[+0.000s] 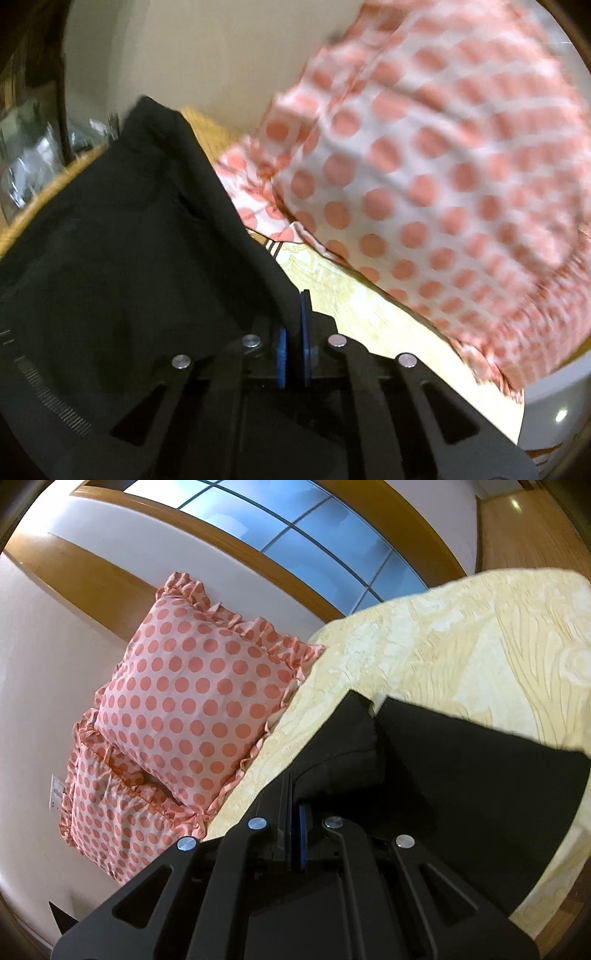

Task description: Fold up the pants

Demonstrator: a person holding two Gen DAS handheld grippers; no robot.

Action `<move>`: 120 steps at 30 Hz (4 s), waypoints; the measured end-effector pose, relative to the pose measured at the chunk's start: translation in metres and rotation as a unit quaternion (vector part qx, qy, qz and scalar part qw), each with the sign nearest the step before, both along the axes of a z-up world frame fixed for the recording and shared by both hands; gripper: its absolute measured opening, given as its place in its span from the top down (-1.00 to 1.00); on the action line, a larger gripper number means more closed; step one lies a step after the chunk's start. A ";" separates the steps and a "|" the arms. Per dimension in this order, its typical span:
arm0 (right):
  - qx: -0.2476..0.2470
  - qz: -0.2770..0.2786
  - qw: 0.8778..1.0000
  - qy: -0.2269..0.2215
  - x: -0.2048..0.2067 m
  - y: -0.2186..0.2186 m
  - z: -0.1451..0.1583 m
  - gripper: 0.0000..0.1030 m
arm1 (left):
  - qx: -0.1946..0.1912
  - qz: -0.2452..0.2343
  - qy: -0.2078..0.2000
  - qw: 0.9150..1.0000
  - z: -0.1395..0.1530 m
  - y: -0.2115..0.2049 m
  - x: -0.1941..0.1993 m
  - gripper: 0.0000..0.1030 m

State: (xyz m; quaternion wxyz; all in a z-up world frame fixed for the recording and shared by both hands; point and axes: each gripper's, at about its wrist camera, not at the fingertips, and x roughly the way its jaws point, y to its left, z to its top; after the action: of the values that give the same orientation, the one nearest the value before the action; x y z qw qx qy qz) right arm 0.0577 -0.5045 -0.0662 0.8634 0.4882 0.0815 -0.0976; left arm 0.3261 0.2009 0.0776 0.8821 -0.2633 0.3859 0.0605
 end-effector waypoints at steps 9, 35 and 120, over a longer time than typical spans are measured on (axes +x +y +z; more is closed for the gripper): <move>-0.028 -0.022 0.999 -0.015 -0.026 -0.020 0.019 0.95 | 0.053 0.003 -0.102 0.993 0.041 -0.016 -0.215 0.88; -0.008 -0.017 0.996 0.093 -0.051 -0.028 -0.035 0.94 | 0.088 0.033 -0.086 0.992 -0.053 -0.036 -0.340 0.62; -0.252 0.516 0.818 0.036 0.090 0.432 0.021 0.93 | 0.086 -0.059 -0.181 0.978 -0.034 -0.034 -0.352 -0.84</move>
State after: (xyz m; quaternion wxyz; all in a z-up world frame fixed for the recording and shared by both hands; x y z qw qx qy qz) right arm 0.1481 -0.0721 -0.0455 0.8767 0.1359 0.3248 0.3277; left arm -0.0263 0.1669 0.0438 0.9588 -0.1697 0.2277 -0.0078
